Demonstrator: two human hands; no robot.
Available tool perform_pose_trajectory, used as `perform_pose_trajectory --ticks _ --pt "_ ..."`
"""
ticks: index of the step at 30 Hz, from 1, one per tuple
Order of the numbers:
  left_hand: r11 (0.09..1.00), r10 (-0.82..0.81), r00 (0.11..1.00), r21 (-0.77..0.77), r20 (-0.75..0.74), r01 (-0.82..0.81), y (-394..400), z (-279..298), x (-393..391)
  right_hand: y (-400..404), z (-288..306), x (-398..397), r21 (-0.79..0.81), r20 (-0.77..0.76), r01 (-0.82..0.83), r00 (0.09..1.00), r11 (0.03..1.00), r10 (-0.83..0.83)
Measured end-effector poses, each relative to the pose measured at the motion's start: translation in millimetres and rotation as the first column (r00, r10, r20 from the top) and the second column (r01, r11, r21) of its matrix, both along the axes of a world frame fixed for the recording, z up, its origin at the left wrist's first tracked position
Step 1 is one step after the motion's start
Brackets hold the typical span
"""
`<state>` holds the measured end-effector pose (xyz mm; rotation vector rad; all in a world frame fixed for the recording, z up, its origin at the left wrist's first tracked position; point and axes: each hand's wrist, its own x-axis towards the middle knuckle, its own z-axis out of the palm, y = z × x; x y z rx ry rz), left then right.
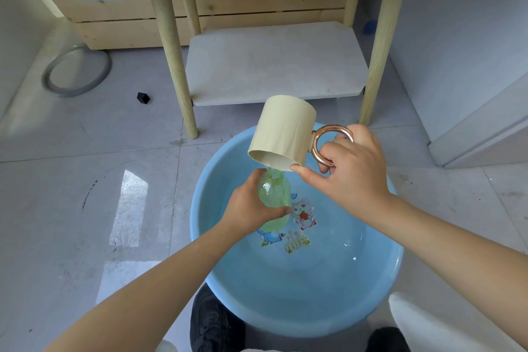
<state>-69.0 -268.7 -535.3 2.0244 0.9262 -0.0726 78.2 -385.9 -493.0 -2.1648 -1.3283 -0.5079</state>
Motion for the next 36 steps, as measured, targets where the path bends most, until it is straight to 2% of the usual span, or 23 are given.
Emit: perform_pose_trajectory --ticks 7,11,13,15,17,19,20,21,24,29,32,36 --pt "0.999 0.018 0.999 -0.033 0.031 -0.017 2.3 -3.2 -0.3 1.4 -2.0 3.4 0.017 0.075 -0.069 0.995 0.997 0.068" --pt "0.999 0.027 0.999 -0.023 0.038 -0.026 4.0 -2.9 0.5 1.6 0.5 2.2 -0.025 0.038 -0.069 0.997 0.997 0.07" --pt "1.0 0.022 0.999 -0.021 0.043 -0.021 3.7 -2.6 1.2 1.1 4.3 -2.2 -0.073 -0.108 -0.026 0.994 0.997 0.018" --pt "0.999 0.027 0.998 -0.022 0.053 -0.026 4.5 -3.3 1.7 3.3 9.1 -4.5 -0.118 -0.339 0.045 0.937 0.992 -0.083" --pt "0.999 0.035 0.998 -0.027 0.051 -0.033 4.8 -5.4 0.7 4.6 11.1 -0.5 -0.167 -0.583 0.071 0.797 0.983 -0.156" --pt "0.999 0.036 0.998 -0.018 0.045 -0.036 6.3 -5.6 0.3 4.7 8.5 10.1 -0.252 -0.725 0.088 0.642 0.964 -0.248" --pt "0.999 0.039 0.998 -0.013 0.042 -0.039 7.8 -5.7 0.0 4.8 6.6 15.2 -0.315 -0.721 0.088 0.625 0.945 -0.299" --pt "0.999 0.041 0.998 -0.011 0.039 -0.041 8.5 -7.2 -1.0 2.8 1.8 19.1 -0.384 -0.68 0.088 0.647 0.919 -0.346" --pt "0.998 0.054 0.998 -0.014 0.015 -0.054 10.5 -10.2 -4.5 -3.3 -15.7 24.0 -0.554 -0.436 0.117 0.803 0.825 -0.406" --pt "0.997 0.072 0.997 -0.006 0.006 -0.072 12.6 -16.2 -8.8 -2.8 -37.5 24.7 -0.691 -0.099 0.12 0.961 0.713 -0.257" --pt "0.996 0.093 0.996 -0.004 0.014 -0.093 12.6 -16.4 -9.8 5.7 -41.9 24.1 -0.754 0.011 0.109 0.988 0.648 -0.153" --pt "0.995 0.096 0.995 -0.017 0.031 -0.095 13.7 -18.7 -10.0 14.6 -46.5 23.7 -0.845 0.075 0.102 0.995 0.525 -0.072"
